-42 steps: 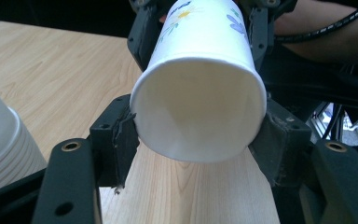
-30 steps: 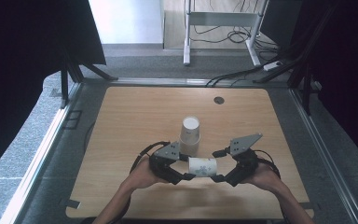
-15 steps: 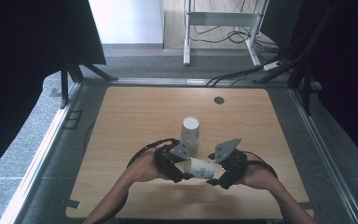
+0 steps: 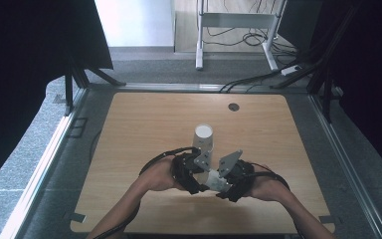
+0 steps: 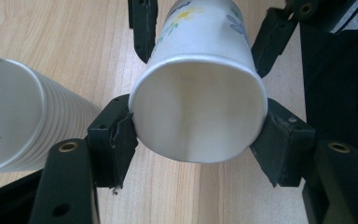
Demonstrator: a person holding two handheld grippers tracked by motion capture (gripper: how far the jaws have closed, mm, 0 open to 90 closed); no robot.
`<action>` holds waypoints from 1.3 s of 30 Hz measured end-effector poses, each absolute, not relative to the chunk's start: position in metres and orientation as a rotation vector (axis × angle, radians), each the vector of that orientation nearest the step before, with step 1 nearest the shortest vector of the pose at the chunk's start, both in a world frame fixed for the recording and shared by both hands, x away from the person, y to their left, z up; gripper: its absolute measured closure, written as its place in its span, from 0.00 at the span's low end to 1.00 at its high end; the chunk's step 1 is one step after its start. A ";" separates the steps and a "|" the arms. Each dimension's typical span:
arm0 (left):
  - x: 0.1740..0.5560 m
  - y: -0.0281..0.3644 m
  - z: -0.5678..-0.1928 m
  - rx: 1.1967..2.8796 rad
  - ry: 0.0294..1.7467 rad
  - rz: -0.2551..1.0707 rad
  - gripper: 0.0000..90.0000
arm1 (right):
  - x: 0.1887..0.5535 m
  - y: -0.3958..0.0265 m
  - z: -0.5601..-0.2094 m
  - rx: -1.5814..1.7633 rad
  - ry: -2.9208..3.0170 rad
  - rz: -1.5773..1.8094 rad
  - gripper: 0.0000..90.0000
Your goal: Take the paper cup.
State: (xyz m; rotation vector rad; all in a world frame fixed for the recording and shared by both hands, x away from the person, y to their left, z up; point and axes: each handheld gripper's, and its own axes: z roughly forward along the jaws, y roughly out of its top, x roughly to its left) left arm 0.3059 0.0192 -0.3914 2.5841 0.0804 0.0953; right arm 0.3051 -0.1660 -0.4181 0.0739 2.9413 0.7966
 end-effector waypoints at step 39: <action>0.307 0.040 -0.389 2.274 0.200 0.001 0.13 | 0.304 -0.189 -0.416 0.205 2.885 1.117 0.41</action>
